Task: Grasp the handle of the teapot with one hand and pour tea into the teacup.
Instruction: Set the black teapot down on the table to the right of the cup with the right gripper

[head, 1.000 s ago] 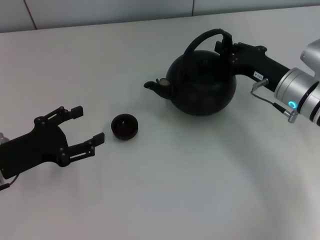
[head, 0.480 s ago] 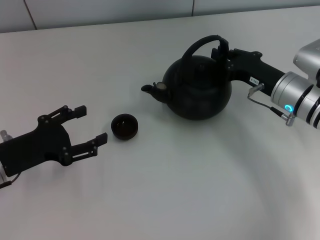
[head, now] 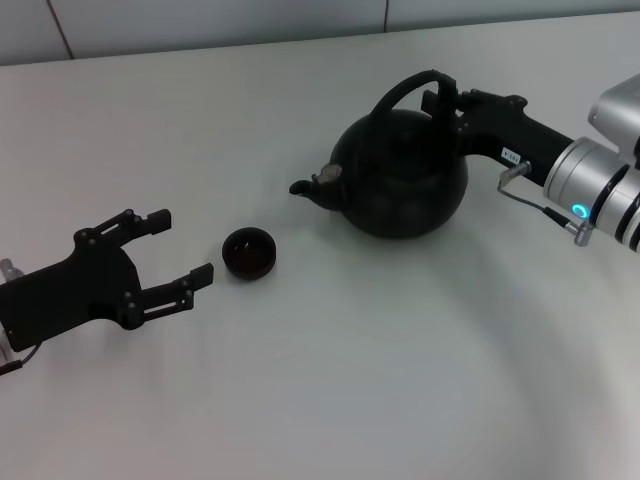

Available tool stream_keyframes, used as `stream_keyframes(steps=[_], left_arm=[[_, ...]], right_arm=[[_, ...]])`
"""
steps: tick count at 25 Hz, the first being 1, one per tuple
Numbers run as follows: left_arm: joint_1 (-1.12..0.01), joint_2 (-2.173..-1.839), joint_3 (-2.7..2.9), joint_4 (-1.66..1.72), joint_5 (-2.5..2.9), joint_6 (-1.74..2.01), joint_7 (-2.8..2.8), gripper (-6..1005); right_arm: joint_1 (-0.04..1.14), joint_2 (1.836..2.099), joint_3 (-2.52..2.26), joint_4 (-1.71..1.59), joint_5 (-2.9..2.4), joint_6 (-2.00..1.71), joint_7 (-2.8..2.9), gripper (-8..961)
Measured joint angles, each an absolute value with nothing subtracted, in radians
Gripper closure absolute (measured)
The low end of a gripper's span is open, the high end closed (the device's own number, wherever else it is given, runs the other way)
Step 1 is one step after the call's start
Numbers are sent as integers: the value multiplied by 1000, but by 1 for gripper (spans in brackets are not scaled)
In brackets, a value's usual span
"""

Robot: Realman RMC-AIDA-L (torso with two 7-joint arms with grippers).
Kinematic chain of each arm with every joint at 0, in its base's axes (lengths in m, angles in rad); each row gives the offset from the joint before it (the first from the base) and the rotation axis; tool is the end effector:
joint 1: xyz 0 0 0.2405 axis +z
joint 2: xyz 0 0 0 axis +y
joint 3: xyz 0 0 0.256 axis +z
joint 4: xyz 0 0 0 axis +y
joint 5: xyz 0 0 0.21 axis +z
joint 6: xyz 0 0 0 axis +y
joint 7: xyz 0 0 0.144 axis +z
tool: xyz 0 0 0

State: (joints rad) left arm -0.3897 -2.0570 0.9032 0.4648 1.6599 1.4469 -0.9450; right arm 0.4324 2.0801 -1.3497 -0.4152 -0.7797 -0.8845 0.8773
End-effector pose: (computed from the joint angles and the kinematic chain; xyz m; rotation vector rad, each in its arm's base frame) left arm -0.2960 0.2939 -0.0261 -2.5914 -0.3887 -0.7519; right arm 0.2946 0.3634 -0.0327 -2.0487 0.7305 0.7362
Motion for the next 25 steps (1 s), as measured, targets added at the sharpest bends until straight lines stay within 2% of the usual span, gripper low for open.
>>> stream_keyframes(steps=[10, 20, 25], left_arm=[[-390, -2057, 902, 465, 1660, 1445, -945, 130], [-393, -2057, 902, 465, 1659, 1443, -945, 130], [-387, -2057, 900, 476, 1653, 1453, -961, 130]], right_arm=[[420, 2082, -1342, -437, -777, -902, 847, 502], [385, 2082, -1351, -483, -783, -937, 835, 266], [316, 2081, -1373, -540, -844, -1000, 849, 227]])
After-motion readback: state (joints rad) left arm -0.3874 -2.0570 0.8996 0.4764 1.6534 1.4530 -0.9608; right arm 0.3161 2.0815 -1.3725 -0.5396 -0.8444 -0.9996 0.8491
